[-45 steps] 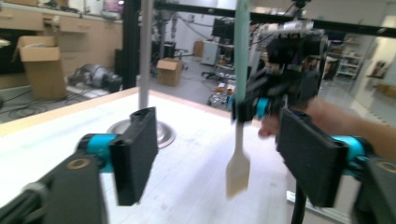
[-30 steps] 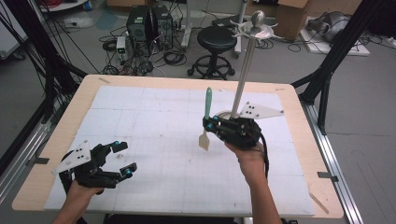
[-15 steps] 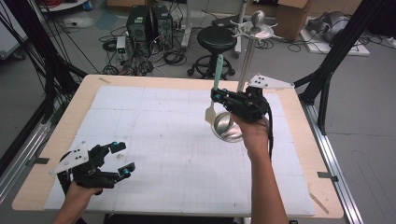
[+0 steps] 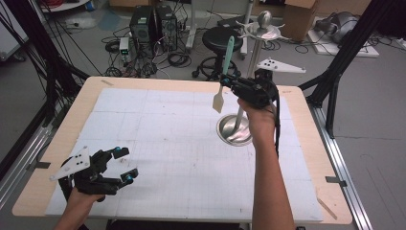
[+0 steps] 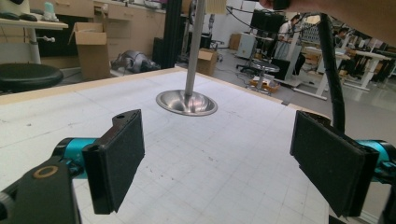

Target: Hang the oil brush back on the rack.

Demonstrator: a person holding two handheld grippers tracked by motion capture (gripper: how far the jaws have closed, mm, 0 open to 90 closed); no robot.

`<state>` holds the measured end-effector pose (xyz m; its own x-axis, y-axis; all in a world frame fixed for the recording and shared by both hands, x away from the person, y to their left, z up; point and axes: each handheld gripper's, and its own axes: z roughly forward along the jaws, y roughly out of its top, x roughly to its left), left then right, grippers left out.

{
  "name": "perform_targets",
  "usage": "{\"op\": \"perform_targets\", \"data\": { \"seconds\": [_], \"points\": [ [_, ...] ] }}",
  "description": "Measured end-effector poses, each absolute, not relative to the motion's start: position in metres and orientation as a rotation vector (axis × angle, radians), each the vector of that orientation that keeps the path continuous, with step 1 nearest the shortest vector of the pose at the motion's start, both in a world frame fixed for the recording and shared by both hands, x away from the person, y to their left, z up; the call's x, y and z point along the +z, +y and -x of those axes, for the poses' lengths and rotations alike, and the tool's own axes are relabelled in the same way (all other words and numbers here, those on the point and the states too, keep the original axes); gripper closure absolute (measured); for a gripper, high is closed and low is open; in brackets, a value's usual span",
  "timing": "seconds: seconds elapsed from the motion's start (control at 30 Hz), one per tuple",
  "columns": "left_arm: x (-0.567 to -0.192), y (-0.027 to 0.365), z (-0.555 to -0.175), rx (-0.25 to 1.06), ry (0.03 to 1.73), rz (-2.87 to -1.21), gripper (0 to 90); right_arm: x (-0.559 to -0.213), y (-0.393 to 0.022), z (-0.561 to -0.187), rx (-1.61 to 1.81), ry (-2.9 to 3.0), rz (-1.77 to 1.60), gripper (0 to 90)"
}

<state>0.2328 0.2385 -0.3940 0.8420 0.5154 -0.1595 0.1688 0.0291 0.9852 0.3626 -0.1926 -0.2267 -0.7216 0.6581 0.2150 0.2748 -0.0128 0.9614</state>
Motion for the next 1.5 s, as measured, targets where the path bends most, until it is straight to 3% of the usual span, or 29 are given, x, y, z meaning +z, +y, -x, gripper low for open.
{"op": "perform_targets", "data": {
  "seconds": [1.5],
  "points": [
    [-0.3951, 0.2371, -0.2333, 0.271, 0.558, -1.547, 18.3, -0.2255, -0.1969, -0.3715, 1.769, 1.916, -1.067, 84.4]
  ]
}}
